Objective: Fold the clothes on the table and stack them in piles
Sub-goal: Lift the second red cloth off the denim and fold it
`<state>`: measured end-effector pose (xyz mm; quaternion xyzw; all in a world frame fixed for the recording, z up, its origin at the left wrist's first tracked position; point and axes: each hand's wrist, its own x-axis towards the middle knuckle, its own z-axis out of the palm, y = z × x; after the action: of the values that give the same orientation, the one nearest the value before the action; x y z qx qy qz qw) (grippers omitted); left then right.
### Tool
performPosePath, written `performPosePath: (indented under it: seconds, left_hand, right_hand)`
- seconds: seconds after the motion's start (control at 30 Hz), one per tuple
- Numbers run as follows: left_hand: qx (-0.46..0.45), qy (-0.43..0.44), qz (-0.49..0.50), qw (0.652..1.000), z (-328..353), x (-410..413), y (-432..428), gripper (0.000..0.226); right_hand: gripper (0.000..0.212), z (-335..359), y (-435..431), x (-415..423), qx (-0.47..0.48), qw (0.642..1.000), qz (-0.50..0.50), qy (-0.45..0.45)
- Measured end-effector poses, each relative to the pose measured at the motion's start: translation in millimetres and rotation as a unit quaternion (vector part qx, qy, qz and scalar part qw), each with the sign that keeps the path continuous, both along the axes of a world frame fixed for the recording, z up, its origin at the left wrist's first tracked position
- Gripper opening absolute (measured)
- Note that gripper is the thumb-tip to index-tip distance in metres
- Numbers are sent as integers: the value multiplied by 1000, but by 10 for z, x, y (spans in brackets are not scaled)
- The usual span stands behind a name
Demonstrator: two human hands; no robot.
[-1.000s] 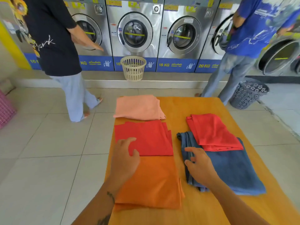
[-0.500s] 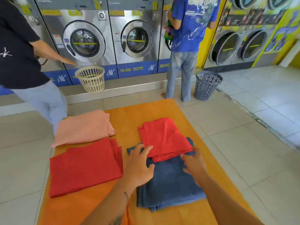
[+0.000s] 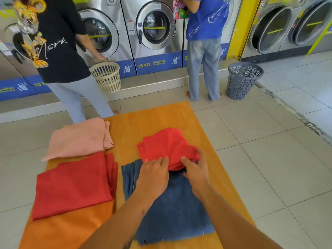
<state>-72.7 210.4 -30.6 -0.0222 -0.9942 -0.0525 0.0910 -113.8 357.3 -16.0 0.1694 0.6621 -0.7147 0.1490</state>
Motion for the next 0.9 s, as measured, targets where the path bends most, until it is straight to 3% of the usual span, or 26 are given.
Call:
performPosePath:
  seconds: [0.13, 0.23, 0.4, 0.5, 0.63, 0.9]
  left_hand:
    - [6, -39, -59, 997, 239, 339, 254, 40]
    - [96, -114, -77, 986, 346, 494, 284, 49]
    - [265, -42, 45, 962, 514, 97, 84, 38]
    - [270, -143, 80, 949, 538, -218, 95, 41]
    - [325, -264, 110, 901, 431, -395, 286, 54]
    - [398, -299, 134, 857, 410, -275, 308, 79]
  right_hand:
    - [72, -45, 80, -116, 41, 999, 11, 5]
    - [68, 10, 270, -114, 66, 997, 22, 30]
    - [65, 24, 837, -50, 17, 999, 50, -7]
    - [67, -72, 1120, 49, 42, 994, 95, -25]
    - [59, -99, 1260, 185, 52, 997, 63, -4]
    - [64, -170, 1139, 493, 204, 965, 128, 105]
